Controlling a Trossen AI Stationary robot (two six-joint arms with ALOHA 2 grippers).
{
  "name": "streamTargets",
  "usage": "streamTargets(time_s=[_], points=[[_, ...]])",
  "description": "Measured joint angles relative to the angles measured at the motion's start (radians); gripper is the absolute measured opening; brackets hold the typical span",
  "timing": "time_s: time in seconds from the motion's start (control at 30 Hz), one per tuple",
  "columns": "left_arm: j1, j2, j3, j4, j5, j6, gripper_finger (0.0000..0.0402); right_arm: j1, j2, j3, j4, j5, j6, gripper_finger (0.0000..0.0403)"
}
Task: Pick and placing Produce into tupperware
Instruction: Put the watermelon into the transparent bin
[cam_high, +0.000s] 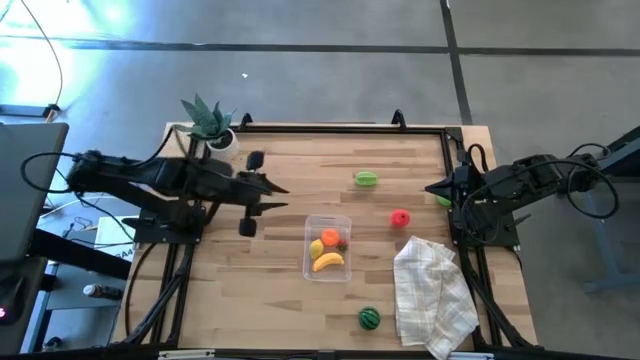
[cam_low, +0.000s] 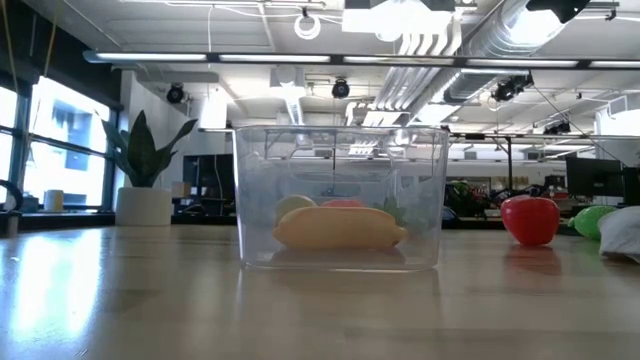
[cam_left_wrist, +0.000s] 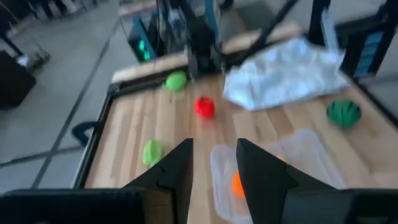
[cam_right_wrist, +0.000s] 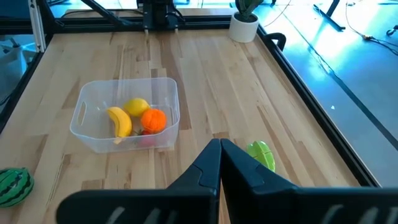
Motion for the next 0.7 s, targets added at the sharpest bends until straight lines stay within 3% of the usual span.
streamTargets(time_s=[0.1,0.23,0.57,0.7], points=[[0.015,-0.104,-0.146,0.072,0.001,-0.004,0.0111,0.0,0.001,0.0,0.0,0.0,0.0,0.0],[0.015,-0.193,-0.249,0.024,0.002,0.006,0.0111,0.0,0.001,0.0,0.0,0.0,0.0,0.0],[0.016,-0.23,-0.287,-0.162,0.002,0.207,0.0111,0.0,0.001,0.0,0.0,0.0,0.0,0.0],[0.015,-0.231,-0.287,-0.16,0.066,0.224,0.0111,0.0,0.001,0.0,0.0,0.0,0.0,0.0]])
